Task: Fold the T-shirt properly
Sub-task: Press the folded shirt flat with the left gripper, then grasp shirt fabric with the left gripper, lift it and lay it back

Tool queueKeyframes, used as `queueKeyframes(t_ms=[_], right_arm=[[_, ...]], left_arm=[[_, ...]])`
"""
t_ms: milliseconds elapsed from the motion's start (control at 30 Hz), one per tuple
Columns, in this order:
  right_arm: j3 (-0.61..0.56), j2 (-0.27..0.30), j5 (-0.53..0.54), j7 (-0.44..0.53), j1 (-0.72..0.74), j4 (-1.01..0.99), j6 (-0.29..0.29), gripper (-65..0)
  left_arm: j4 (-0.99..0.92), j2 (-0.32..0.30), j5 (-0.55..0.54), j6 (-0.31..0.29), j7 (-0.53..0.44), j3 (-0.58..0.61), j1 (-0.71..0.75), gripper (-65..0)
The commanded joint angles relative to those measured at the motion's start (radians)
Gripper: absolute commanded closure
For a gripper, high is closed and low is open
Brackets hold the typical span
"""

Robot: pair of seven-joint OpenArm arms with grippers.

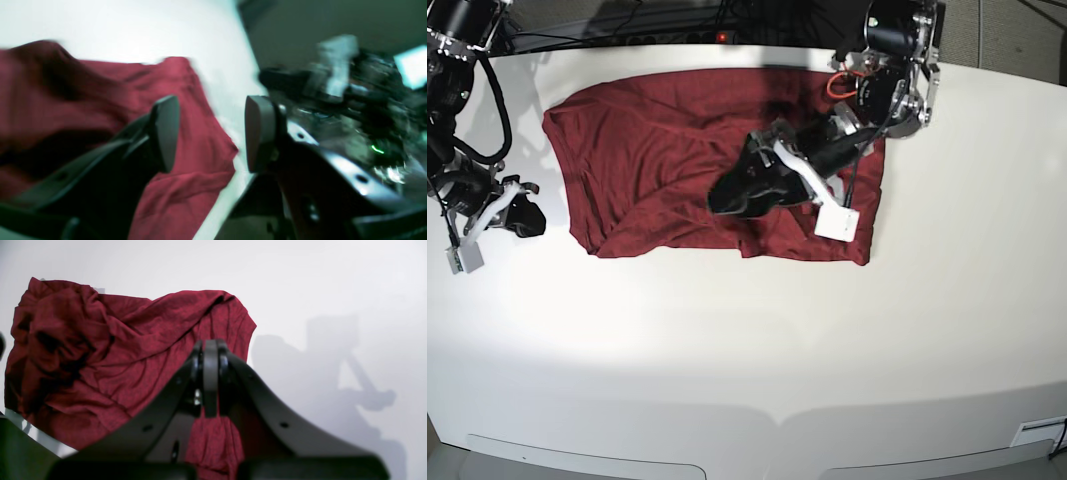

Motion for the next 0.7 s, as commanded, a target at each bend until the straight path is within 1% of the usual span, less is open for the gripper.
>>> queueKeyframes(t_ms=[0,33,100,167,200,267,333,400,500,567,633,667], right_arm=[[0.006,0.019,0.02,0.016,0.014,0.016,0.004,0.0],[0.007,0.019,0.02,0.016,0.014,0.016,0.004,0.0],[0.007,0.019,0.02,0.015,0.014,0.016,0.004,0.0],[0.007,0.019,0.02,0.014,0.013,0.016,0.004,0.0],[0.007,0.019,0.02,0.012,0.013,0.016,0.004,0.0],[0.007,0.019,0.019,0.007,0.013,0.015,0.004,0.0],[0.007,0.019,0.019,0.002,0.013,0.015,0.004,0.0],[0.007,0.019,0.019,0.001,0.013,0.015,0.004,0.0],[0.007,0.019,0.02,0.002,0.014,0.015,0.004,0.0],[0.007,0.019,0.02,0.002,0.014,0.015,0.004,0.0],[0.007,0.019,0.02,0.002,0.014,0.015,0.004,0.0],[0.007,0.019,0.021,0.002,0.013,0.015,0.004,0.0]], left_arm=[[0.019,0.005,-0.015,-0.012,-0.004,0.001,-0.019,-30.7],[0.02,0.005,0.002,-0.012,0.009,0.0,-0.027,-30.7],[0.02,0.002,0.068,-0.011,0.034,0.0,-0.045,-30.7],[0.02,-0.012,0.13,-0.011,0.069,0.0,-0.062,-30.7],[0.02,-0.024,0.163,-0.011,0.069,0.0,-0.068,-30.7],[0.02,-0.054,0.217,0.003,0.03,-0.007,-0.072,-30.7],[0.02,-0.087,0.271,0.043,-0.029,-0.019,-0.071,-30.7],[0.02,-0.124,0.285,0.093,-0.062,-0.034,-0.069,-30.7],[0.019,-0.18,0.283,0.134,-0.06,-0.047,-0.066,-30.7],[0.017,-0.201,0.283,0.137,-0.06,-0.046,-0.059,-30.7],[0.016,-0.202,0.283,0.136,-0.067,-0.045,-0.042,-30.7],[0.016,-0.202,0.284,0.136,-0.089,-0.042,-0.029,-30.7]])
